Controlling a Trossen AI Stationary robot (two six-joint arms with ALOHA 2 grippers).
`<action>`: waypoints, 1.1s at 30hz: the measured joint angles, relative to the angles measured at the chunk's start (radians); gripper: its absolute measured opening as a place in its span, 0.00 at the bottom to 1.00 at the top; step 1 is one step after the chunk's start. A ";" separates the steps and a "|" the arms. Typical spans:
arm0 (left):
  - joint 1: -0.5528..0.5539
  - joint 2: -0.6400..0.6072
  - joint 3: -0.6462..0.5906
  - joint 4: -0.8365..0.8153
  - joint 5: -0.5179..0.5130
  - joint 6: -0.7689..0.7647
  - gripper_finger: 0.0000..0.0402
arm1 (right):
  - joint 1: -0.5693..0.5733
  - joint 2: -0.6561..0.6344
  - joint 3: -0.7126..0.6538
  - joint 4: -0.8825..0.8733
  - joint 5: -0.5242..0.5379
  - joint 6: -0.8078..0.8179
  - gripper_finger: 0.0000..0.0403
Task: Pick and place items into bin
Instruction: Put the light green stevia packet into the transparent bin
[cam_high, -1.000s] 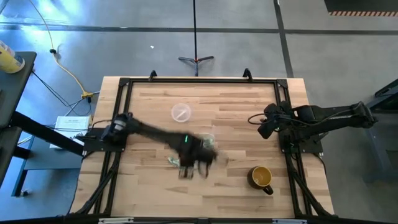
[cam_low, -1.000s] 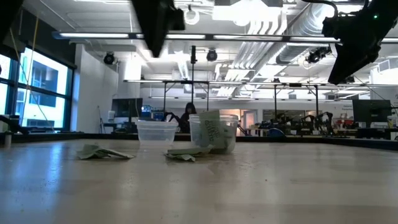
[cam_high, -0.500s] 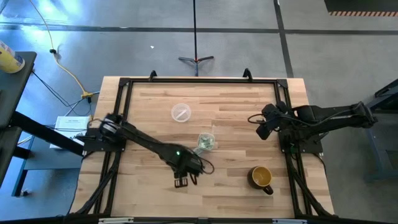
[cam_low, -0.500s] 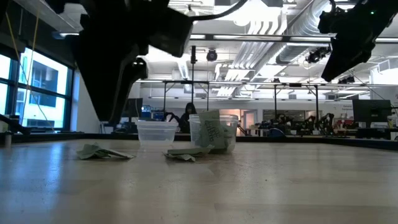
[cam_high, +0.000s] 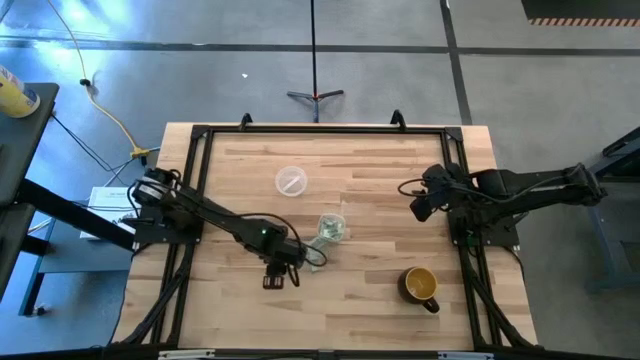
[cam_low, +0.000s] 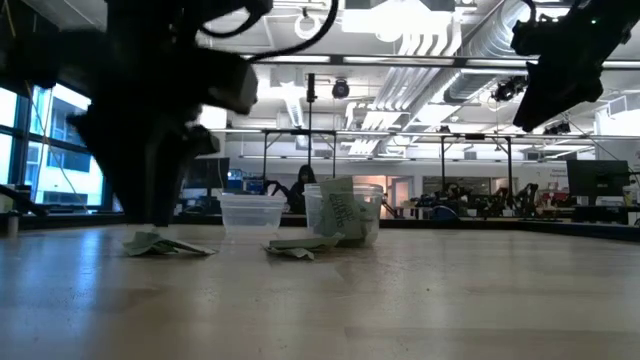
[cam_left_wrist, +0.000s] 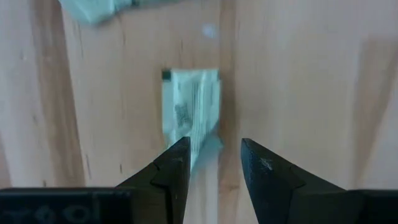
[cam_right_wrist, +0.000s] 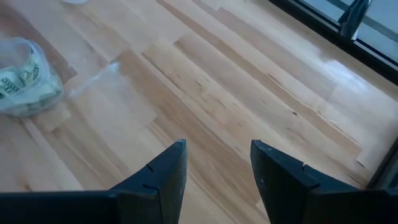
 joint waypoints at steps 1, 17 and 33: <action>0.000 0.000 -0.017 0.009 -0.010 0.004 0.44 | 0.000 0.003 0.000 -0.001 0.000 0.003 0.42; 0.088 0.034 -0.045 0.124 -0.007 0.080 0.40 | 0.000 0.143 0.000 0.026 -0.036 0.047 0.42; 0.079 -0.006 0.008 0.086 0.190 0.084 0.40 | 0.000 0.205 0.000 0.039 -0.058 0.024 0.42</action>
